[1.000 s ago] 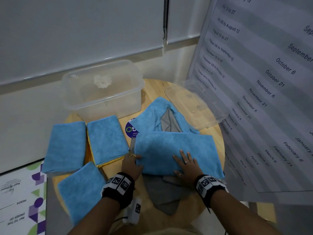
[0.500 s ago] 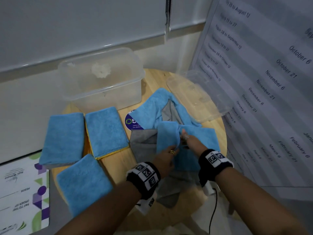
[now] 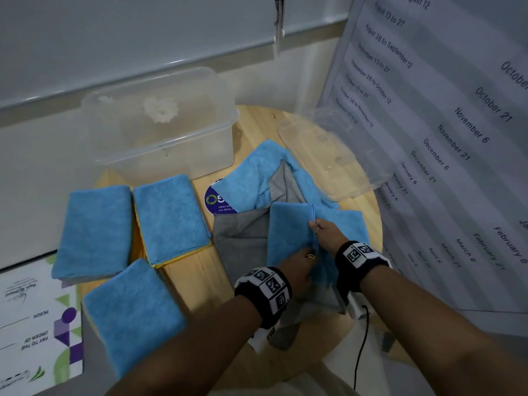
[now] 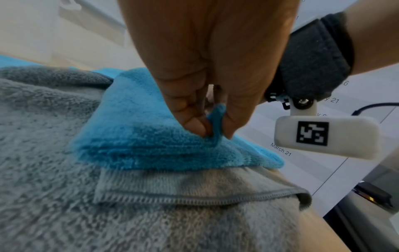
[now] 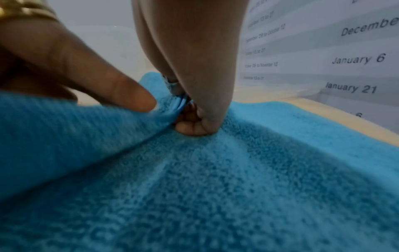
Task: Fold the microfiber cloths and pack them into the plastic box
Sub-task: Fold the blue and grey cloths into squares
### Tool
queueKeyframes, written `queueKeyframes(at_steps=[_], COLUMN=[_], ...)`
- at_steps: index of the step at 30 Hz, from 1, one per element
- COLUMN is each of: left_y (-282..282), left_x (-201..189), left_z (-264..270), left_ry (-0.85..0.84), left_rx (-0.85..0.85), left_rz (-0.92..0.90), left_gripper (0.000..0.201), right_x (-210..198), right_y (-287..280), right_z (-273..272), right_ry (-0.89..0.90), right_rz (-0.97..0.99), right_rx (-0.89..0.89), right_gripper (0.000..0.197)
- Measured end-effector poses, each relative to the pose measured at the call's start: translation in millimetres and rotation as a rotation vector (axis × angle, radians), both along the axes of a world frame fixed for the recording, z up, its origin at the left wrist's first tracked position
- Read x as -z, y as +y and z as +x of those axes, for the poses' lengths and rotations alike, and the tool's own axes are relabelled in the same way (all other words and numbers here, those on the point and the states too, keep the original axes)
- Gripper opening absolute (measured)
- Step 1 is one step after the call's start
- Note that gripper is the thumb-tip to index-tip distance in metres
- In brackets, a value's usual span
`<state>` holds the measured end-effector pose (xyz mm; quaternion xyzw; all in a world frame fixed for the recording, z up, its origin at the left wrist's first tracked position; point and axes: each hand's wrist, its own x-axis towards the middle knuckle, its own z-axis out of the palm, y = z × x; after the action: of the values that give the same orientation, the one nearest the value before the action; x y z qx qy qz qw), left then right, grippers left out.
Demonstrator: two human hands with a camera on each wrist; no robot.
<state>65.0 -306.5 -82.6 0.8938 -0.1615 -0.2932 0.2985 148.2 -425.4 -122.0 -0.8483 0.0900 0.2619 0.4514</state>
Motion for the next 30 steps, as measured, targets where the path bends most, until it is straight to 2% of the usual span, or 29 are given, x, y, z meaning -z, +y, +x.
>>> queueKeyframes(at_steps=[3,6,9,11,13,15,17,19,21,23,27,30], left_y=[5,15,29,40,44,46,45,47,52,57,74,94], left_x=[11,8,11,17,22,26,27,32,36,34,22,9], left_z=[-3,0,7,6,1,-2,-3,0,2,6,12,13], left_ry=[0.056,-0.007,-0.196,-0.272,-0.176,-0.085,0.001,0.053,0.058,0.077,0.025,-0.050], left_rx=[0.085,0.013,-0.219,-0.430,-0.593,-0.638,-0.606,-0.577,-0.561,-0.543,-0.526,-0.514], left_rz=[-0.045,-0.098,-0.123,-0.102,-0.058,-0.110,-0.158,-0.156,-0.160,-0.186,-0.231,-0.236], left_gripper=[0.052,0.043,0.026,0.023,0.030,0.034,0.037,0.041,0.045,0.050,0.061,0.065], right_x=[2,4,3,3,5,3,-2,-7,-9,-8,-5,-3], right_y=[-4,-6,-6,-5,-4,-3,-2,-1,2,5,14,32], right_z=[0,-1,-1,-1,-2,-3,-5,-9,-18,-30,-45,-52], right_ry=[-0.065,-0.131,-0.170,-0.174,-0.158,-0.142,-0.215,-0.373,-0.525,-0.601,-0.519,-0.484], right_rz=[-0.050,-0.079,-0.070,-0.048,-0.037,-0.051,-0.111,-0.226,-0.299,-0.335,-0.362,-0.318], right_rx=[0.059,0.149,0.224,0.278,0.329,0.334,0.296,0.211,0.068,-0.091,-0.345,-0.411], right_gripper=[0.019,0.021,0.021,0.019,0.020,0.028,0.041,0.048,0.039,0.027,0.038,0.051])
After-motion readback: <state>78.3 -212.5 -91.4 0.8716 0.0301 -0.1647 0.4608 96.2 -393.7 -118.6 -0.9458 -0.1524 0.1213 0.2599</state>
